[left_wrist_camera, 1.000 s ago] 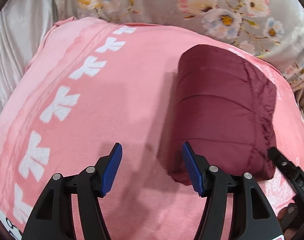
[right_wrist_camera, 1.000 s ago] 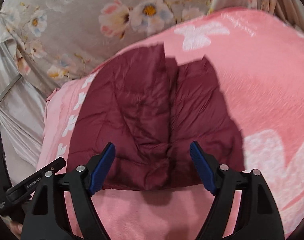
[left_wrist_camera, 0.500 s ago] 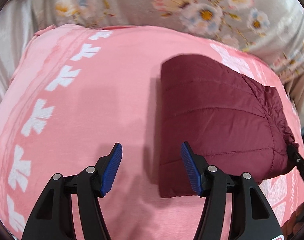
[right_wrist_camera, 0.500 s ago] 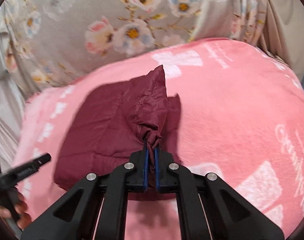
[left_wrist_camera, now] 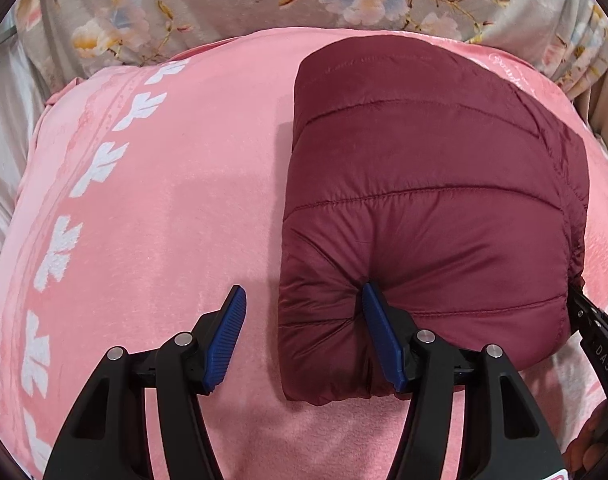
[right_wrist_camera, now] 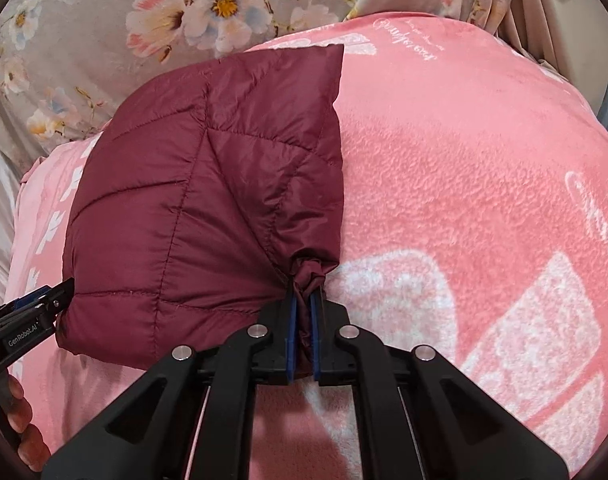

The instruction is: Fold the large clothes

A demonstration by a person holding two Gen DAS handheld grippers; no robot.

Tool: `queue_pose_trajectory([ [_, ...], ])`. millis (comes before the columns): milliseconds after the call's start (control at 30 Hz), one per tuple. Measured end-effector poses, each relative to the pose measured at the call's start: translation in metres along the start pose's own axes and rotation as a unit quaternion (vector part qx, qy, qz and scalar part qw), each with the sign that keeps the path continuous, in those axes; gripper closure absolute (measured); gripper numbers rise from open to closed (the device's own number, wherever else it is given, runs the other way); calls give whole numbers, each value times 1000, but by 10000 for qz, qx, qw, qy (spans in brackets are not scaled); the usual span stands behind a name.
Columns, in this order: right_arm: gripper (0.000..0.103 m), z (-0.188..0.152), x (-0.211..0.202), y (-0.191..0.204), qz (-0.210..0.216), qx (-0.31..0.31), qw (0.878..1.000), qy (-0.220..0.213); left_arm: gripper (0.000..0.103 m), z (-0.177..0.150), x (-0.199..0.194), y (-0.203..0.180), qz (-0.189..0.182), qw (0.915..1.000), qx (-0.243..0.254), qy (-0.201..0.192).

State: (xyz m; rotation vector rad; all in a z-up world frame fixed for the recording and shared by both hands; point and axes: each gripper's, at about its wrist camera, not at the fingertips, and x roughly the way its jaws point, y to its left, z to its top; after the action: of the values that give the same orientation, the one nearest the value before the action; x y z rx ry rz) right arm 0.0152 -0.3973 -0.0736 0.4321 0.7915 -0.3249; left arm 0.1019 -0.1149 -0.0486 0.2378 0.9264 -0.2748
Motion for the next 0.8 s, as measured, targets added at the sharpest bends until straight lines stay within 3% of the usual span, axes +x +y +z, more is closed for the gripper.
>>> queue_pose_trajectory([
  [467, 97, -10, 7, -2, 51, -5, 9998, -214, 44, -9, 13, -8, 135, 9996, 98, -230],
  [500, 92, -9, 6, -4, 96, 32, 9998, -181, 44, -9, 11, -7, 118, 9995, 120, -255],
  [533, 77, -6, 3, -11, 19, 107, 9999, -122, 44, -9, 9, -6, 103, 9995, 158, -257],
  [567, 70, -3, -3, -16, -62, 214, 9997, -91, 44, -8, 3, -3, 63, 9995, 202, -238],
  [667, 69, 16, -37, -33, 156, 457, 9979, -421, 44, 6, -19, 18, -258, 9992, 134, -265],
  [800, 67, 63, -63, -37, 379, 605, 9940, -826, 45, 56, -44, 37, -246, 9975, -26, -654],
])
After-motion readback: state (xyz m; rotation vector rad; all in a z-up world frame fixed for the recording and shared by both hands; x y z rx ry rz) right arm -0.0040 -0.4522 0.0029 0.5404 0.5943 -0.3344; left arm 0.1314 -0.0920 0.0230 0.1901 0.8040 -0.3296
